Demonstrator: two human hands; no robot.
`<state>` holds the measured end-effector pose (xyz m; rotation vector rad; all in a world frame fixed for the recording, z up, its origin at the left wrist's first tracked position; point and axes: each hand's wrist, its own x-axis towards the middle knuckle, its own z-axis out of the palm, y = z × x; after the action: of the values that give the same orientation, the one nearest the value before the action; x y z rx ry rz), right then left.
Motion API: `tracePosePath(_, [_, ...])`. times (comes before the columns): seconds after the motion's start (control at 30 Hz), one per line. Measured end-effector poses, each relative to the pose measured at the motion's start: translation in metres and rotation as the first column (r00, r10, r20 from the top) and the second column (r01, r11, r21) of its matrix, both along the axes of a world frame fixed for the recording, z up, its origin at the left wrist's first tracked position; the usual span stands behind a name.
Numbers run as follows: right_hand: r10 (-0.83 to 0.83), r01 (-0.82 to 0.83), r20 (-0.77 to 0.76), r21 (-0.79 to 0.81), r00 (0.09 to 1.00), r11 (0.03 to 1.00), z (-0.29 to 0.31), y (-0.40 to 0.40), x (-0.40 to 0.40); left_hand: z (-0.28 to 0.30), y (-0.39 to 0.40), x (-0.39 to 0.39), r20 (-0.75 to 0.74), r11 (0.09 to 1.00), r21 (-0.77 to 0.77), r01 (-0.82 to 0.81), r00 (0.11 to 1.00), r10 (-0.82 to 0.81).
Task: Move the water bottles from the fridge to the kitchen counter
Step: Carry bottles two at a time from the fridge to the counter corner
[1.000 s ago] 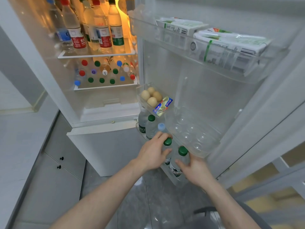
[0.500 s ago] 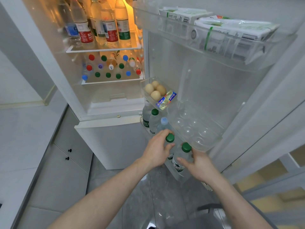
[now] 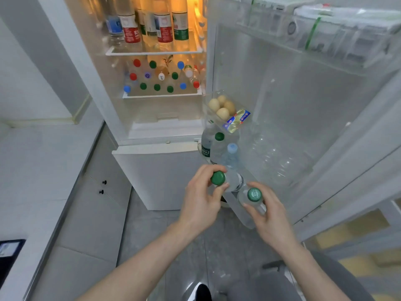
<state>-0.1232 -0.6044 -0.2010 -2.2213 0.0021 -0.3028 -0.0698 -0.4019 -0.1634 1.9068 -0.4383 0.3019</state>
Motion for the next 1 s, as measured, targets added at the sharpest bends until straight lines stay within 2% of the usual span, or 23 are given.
tracePosePath(0.27, [0.130, -0.141, 0.193, 0.042, 0.973, 0.989, 0.047, 0.053, -0.021, 0.040, 0.076, -0.065, -0.001, 0.993, -0.015, -0.119, 0.993, 0.119])
tracePosePath(0.37, [0.219, -0.237, 0.201, 0.070, 0.955, 0.969, 0.061, 0.083, -0.028, 0.047, 0.112, -0.093, -0.029, 0.985, -0.005, -0.174, 0.984, 0.174])
tracePosePath(0.6, [0.418, -0.429, 0.098, 0.205, 0.903, 0.880, 0.061, 0.170, -0.061, 0.044, 0.198, -0.166, -0.092, 0.941, 0.035, -0.337, 0.936, 0.339])
tracePosePath(0.83, [0.600, -0.601, 0.069, 0.190, 0.797, 0.776, 0.059, 0.260, -0.094, 0.040, 0.274, -0.259, -0.147, 0.832, 0.078, -0.549, 0.819, 0.555])
tracePosePath(1.0, [0.758, -0.747, 0.030, 0.201, 0.651, 0.634, 0.057, 0.326, -0.105, 0.037, 0.316, -0.316, -0.182, 0.702, 0.128, -0.701, 0.679, 0.711])
